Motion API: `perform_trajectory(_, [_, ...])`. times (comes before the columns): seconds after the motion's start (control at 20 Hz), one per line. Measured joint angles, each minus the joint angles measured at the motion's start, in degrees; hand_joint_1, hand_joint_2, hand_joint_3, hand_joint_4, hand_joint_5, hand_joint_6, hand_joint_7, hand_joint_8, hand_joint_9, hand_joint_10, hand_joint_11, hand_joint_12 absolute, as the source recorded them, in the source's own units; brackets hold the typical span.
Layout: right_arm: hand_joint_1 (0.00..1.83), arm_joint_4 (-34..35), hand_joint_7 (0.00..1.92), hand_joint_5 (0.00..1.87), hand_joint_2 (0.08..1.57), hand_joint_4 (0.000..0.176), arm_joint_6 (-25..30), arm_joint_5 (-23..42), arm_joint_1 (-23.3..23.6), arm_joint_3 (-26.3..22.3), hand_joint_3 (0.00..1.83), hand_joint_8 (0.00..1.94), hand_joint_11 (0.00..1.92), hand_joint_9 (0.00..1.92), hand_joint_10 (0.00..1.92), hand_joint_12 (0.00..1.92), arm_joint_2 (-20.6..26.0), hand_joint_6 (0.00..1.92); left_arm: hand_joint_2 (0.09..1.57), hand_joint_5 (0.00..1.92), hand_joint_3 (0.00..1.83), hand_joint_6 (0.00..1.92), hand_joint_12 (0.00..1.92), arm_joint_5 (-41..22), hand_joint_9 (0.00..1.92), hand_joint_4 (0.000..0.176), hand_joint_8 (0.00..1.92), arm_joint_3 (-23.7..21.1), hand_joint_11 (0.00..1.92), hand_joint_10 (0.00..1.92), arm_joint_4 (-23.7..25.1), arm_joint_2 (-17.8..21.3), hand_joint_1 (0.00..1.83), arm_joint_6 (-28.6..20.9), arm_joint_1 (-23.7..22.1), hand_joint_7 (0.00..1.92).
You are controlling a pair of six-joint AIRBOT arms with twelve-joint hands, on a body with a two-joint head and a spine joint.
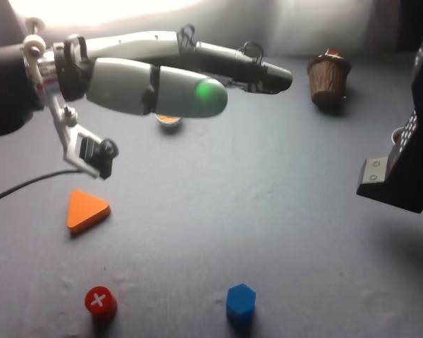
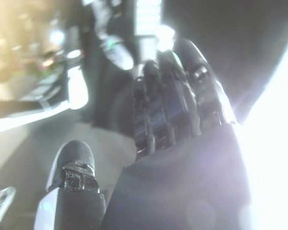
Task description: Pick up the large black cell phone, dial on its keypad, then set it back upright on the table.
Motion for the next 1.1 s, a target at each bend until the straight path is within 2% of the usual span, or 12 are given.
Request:
perform_trajectory(0.15, [1.38,0.2,0.98,1.02,1.10,0.000,0.0,0.4,-2.1,0.0,0.00,0.95,1.03,0.95,1.28,1.14,0.0,0.76,1.17,0.18,0.00,0.00,0.33,7.7,0.14,0.004,0.00,-2.8,0.00,0.00,5.8,0.9,0.00,-10.7,-0.8,0.19])
perform_trajectory(0.25, [1.38,0.3,0.98,0.97,1.11,0.000,0.0,0.2,-3.6,0.0,0.00,0.95,1.03,0.94,1.28,1.14,0.0,0.84,1.16,0.19,0.00,0.00,0.37,10.8,0.15,0.005,0.00,-2.9,0.00,0.00,7.2,1.0,0.00,-13.3,-0.9,0.20])
perform_trajectory(0.3, [1.47,0.1,0.97,0.99,1.09,0.000,0.0,0.2,-3.8,0.1,0.00,0.91,1.00,0.91,1.19,1.36,0.0,0.73,1.15,0.17,0.00,0.00,0.34,11.3,0.15,0.007,0.00,-3.3,0.00,0.00,7.1,1.2,0.00,-14.0,-1.1,0.18])
perform_trajectory(0.45, [1.49,-0.3,0.93,1.03,1.10,0.000,0.0,0.1,-5.4,1.7,0.00,0.99,0.96,0.88,1.21,1.47,-0.1,0.63,1.16,0.19,0.00,0.01,0.36,12.9,0.16,0.004,0.01,-3.5,0.00,0.00,5.4,1.6,0.00,-20.0,-1.6,0.21])
perform_trajectory(0.65, [1.49,0.0,0.86,0.97,1.11,0.000,-0.1,0.3,-5.7,3.7,0.00,1.07,0.97,0.86,1.24,1.45,-0.2,0.75,1.16,0.16,0.00,0.00,0.32,13.7,0.14,0.000,0.00,-3.6,0.00,0.00,6.0,2.0,0.00,-20.7,-1.1,0.18])
perform_trajectory(0.7, [1.40,0.0,0.85,0.96,1.13,0.000,-0.1,0.4,-5.7,4.0,0.00,1.14,0.97,0.89,1.32,1.29,-0.5,0.83,1.17,0.17,0.00,0.00,0.32,14.3,0.14,0.000,0.01,-3.7,0.00,0.00,5.7,2.0,0.00,-23.1,-0.6,0.19])
perform_trajectory(0.8, [1.37,-0.5,0.84,1.02,1.13,0.000,-0.1,0.2,-5.7,4.5,0.00,1.14,1.00,0.90,1.36,1.19,-0.7,0.77,1.17,0.17,0.00,0.00,0.39,18.2,0.16,0.000,0.00,-3.9,0.00,0.00,6.1,2.1,0.00,-29.4,0.8,0.20])
perform_trajectory(0.85, [1.46,-0.6,0.85,1.04,1.11,0.000,-0.1,0.0,-5.7,4.8,0.00,1.09,0.97,0.84,1.29,1.39,-0.7,0.67,1.17,0.17,0.00,0.00,0.37,19.8,0.16,0.000,0.00,-4.2,0.00,0.00,7.2,2.4,0.00,-29.6,0.9,0.20])
perform_trajectory(0.9, [1.48,-0.9,0.85,1.03,1.11,0.000,-0.1,0.1,-5.6,5.5,0.00,1.09,0.95,0.83,1.27,1.44,-0.7,0.68,1.17,0.18,0.00,0.00,0.38,20.1,0.17,0.000,0.00,-4.2,0.00,0.00,6.8,2.8,0.00,-29.6,0.6,0.21])
perform_trajectory(1.0, [1.48,-0.9,0.79,0.98,1.13,0.000,-0.1,0.1,-5.3,6.3,0.00,1.18,0.94,0.79,1.32,1.46,-0.8,0.78,1.17,0.17,0.00,0.00,0.34,20.0,0.15,0.000,0.00,-3.8,0.00,0.00,6.0,3.1,0.00,-29.8,-0.3,0.20])
perform_trajectory(1.05, [1.38,-0.7,0.76,0.95,1.16,0.000,-0.1,0.4,-5.0,7.0,0.00,1.26,0.93,0.82,1.40,1.32,-1.3,0.90,1.17,0.18,0.00,0.00,0.37,20.2,0.17,0.000,0.00,-3.5,0.00,0.01,5.7,3.1,0.00,-29.8,-1.0,0.22])
perform_trajectory(1.1, [1.46,-0.7,0.79,0.95,1.13,0.000,-0.1,0.5,-4.9,7.3,0.00,1.18,0.95,0.80,1.34,1.42,-1.6,0.85,1.17,0.18,0.00,0.00,0.37,20.1,0.17,0.000,0.00,-3.4,0.00,0.00,4.9,3.1,0.00,-29.9,-1.1,0.22])
